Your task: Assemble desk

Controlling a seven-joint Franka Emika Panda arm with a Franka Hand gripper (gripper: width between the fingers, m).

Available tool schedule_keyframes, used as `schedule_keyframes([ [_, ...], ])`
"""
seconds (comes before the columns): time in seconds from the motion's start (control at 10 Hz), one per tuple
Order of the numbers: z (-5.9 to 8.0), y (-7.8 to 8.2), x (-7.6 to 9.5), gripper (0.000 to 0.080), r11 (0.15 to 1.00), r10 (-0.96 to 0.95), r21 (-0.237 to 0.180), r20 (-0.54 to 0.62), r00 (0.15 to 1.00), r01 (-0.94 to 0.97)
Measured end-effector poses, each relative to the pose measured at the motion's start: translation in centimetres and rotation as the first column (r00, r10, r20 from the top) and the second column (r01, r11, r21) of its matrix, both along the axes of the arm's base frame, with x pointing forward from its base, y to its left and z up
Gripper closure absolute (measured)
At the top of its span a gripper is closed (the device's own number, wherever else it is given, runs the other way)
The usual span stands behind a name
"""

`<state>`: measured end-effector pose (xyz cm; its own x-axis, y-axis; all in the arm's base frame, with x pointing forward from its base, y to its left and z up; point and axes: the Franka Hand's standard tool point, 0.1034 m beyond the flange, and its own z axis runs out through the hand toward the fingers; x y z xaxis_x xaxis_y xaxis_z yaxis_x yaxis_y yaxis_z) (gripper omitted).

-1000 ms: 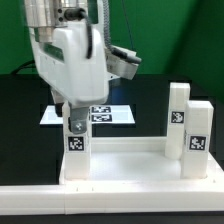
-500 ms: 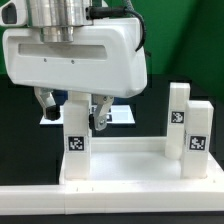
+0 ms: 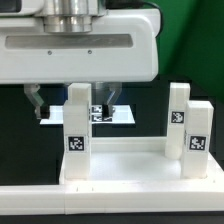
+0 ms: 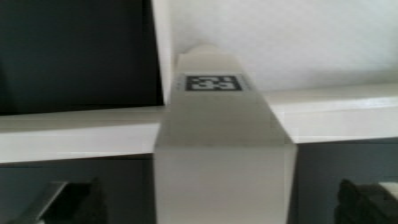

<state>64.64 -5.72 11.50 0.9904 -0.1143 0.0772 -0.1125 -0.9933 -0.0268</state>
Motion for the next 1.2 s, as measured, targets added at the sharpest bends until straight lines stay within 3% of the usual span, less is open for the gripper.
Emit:
schedule_keyframes([
  [0.2,-0.02,-0.06,-0.01,0.0177,1.0,-0.023,0.001,-0.001,1.0,0.023],
  [0.4,-0.04,-0.04,-0.02,0.0515,0.992,-0.124,0.01,-0.003,0.992,0.124],
  [0.7,-0.13,-0.2,0.0,0.0511,0.941,-0.338,0.022,-0.012,0.941,0.338],
  [0.9,-0.15,-0.14,0.14,0.0511,0.815,-0.579,0.003,-0.034,0.814,0.58],
  [1.2,-0.15,-0.31,-0.17,0.0511,0.447,-0.893,0.011,-0.052,0.447,0.894],
])
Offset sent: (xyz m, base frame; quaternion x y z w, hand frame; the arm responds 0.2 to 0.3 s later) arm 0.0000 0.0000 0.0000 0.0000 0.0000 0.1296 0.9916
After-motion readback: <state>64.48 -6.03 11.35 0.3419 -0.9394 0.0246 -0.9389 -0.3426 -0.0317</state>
